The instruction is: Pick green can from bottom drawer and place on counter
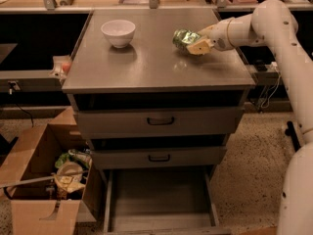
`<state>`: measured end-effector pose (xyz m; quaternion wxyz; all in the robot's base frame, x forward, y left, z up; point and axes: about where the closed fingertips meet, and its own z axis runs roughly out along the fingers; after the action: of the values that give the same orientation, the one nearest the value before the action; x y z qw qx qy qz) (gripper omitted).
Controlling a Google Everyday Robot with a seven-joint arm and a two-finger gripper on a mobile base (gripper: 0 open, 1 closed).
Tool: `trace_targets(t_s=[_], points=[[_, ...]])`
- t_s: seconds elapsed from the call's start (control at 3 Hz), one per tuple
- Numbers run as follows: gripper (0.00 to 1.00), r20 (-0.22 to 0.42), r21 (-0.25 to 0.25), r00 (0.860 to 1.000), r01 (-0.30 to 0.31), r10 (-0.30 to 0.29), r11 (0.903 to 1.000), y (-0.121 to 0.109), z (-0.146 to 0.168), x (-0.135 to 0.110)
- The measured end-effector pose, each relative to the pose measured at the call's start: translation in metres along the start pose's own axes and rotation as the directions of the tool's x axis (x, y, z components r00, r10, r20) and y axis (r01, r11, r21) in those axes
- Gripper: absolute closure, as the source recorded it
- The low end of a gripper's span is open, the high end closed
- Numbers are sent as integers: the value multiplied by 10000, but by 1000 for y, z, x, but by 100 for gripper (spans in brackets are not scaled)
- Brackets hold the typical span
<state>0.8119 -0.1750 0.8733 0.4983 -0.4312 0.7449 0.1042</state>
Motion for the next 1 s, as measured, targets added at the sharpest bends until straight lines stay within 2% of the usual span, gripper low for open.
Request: trace_targets(t_s=[0.33,0.67,1.0], points=[[95,-338,79,9988,-338,341,9994,-12,7,6],[79,-386,92,9985,-389,392,9992,-14,8,7],[55,-386,92,9985,-389,392,9992,-14,8,7]])
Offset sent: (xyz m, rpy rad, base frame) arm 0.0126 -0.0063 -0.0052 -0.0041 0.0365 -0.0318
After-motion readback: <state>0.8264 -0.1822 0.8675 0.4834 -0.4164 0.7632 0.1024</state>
